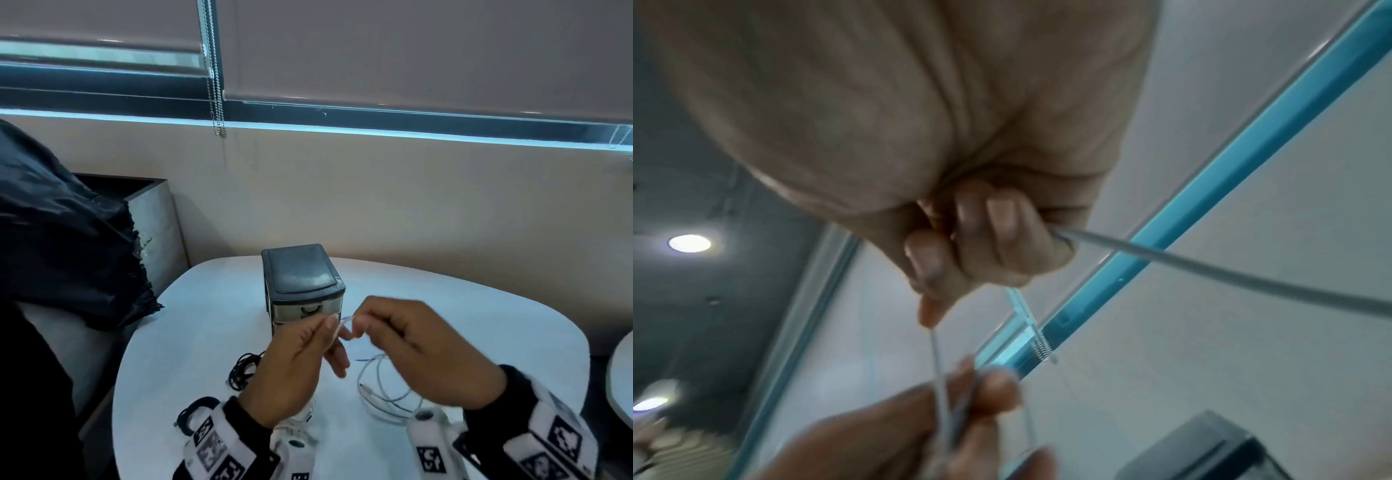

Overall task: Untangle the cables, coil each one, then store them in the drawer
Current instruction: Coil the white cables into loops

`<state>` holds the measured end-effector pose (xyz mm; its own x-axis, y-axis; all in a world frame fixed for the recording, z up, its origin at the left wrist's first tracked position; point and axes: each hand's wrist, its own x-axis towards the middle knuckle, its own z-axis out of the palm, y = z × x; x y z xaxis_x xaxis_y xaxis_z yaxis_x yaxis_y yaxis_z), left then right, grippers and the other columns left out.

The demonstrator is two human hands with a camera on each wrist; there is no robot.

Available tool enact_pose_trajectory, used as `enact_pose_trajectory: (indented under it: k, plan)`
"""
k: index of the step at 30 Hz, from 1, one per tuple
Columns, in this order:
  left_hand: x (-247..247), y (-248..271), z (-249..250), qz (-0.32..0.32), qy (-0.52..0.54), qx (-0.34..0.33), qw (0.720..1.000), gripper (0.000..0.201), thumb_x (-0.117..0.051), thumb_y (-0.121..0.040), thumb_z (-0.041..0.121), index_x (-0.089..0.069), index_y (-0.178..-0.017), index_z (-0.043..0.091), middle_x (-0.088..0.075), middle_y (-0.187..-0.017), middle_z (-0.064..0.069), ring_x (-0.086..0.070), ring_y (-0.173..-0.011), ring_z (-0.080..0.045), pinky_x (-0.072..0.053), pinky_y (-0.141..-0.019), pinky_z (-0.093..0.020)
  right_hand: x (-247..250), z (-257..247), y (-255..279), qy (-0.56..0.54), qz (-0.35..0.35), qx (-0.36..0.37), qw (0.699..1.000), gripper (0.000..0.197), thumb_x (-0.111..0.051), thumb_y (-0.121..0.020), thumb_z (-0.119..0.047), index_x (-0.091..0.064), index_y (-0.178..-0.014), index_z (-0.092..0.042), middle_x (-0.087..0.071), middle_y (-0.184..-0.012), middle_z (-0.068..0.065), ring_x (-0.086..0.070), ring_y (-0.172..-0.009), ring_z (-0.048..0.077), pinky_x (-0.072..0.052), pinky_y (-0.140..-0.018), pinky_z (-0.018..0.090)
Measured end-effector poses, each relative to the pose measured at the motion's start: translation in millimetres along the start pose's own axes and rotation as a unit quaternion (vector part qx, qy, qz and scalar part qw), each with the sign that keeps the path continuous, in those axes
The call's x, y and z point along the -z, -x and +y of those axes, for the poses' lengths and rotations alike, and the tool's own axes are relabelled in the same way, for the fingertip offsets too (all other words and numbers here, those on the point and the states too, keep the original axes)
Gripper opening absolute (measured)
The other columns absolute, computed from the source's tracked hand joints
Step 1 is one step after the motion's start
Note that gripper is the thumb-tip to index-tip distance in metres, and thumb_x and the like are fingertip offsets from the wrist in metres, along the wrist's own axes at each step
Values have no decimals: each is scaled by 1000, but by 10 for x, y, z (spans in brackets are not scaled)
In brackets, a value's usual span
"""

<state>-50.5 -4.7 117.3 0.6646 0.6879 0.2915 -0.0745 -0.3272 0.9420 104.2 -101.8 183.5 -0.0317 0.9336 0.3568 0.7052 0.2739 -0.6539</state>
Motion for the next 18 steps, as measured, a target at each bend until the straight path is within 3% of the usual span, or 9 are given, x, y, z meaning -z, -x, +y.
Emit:
enact_pose_trajectory:
  k: [3, 5, 7, 9, 11, 12, 14, 16, 18]
  plan:
    - [23, 62, 152, -71, 130, 30, 989, 37, -43, -97, 30, -70, -77, 16, -63, -55, -6, -58, -51, -17, -48, -72, -30, 73, 228, -87, -38, 108, -35, 993, 20, -62, -92, -38, -67, -76, -27, -61, -65, -4, -49, -59, 15, -42, -60, 27]
    - [8, 66, 313, -50, 269, 36, 961, 36, -46, -93, 25, -73, -75, 12, -61, -53, -8, -61, -49, -20, -54, -75, -30, -15, 347, -98, -79, 147, -55, 985, 19, -63, -90, -29, -70, -73, -27, -62, -64, -3, -49, -58, 10, -41, -58, 23]
    - [20, 19, 452, 18, 388, 28, 921, 35, -52, -95, 21, -77, -75, 7, -67, -59, -11, -69, -57, -22, -58, -71, -28, -225, 391, -55, -107, 105, -65, 987, 25, -57, -94, -30, -69, -72, -33, -48, -55, -10, -37, -52, 5, -33, -54, 21]
    - [87, -63, 471, 85, 439, 13, 894, 35, -51, -91, 21, -79, -77, 6, -74, -71, -12, -74, -69, -22, -59, -69, -25, -464, 366, 20, -99, 2, -81, 992, 27, -51, -99, -36, -65, -77, -31, -40, -53, -14, -33, -50, 2, -30, -55, 23]
    - [172, -137, 399, 124, 366, -8, 922, 34, -49, -91, 24, -78, -85, 5, -76, -83, -14, -76, -81, -25, -59, -70, -23, -588, 297, 92, -57, -85, -69, 992, 34, -46, -102, -39, -65, -87, -15, -41, -54, -13, -37, -51, 3, -31, -56, 22]
    - [206, -157, 316, 141, 277, -18, 950, 33, -48, -95, 24, -75, -92, 6, -77, -87, -14, -75, -85, -25, -57, -70, -21, -578, 234, 113, -45, -113, -58, 991, 38, -44, -102, -38, -63, -91, -7, -42, -55, -13, -38, -52, 4, -31, -56, 21]
    - [238, -141, 90, 152, 58, -37, 986, 31, -44, -103, 24, -72, -99, 11, -77, -87, -5, -74, -84, -17, -53, -69, -14, -453, 82, 119, -43, -136, -42, 989, 33, -42, -104, -32, -60, -95, -6, -47, -57, -18, -42, -54, 3, -30, -57, 16]
    - [231, -70, -113, 107, -76, -41, 991, 34, -42, -105, 32, -71, -96, 18, -76, -82, 0, -71, -77, -11, -51, -67, -13, -287, -43, 91, -41, -128, -33, 990, 27, -44, -103, -27, -61, -93, -9, -49, -57, -20, -43, -53, 3, -30, -56, 13]
    - [184, 37, -275, 26, -71, -24, 997, 40, -40, -105, 43, -70, -89, 24, -74, -77, -2, -69, -72, -13, -52, -68, -22, -171, -45, 42, -38, -80, -33, 996, 24, -49, -102, -21, -64, -87, -10, -49, -54, -20, -42, -50, 3, -31, -54, 12]
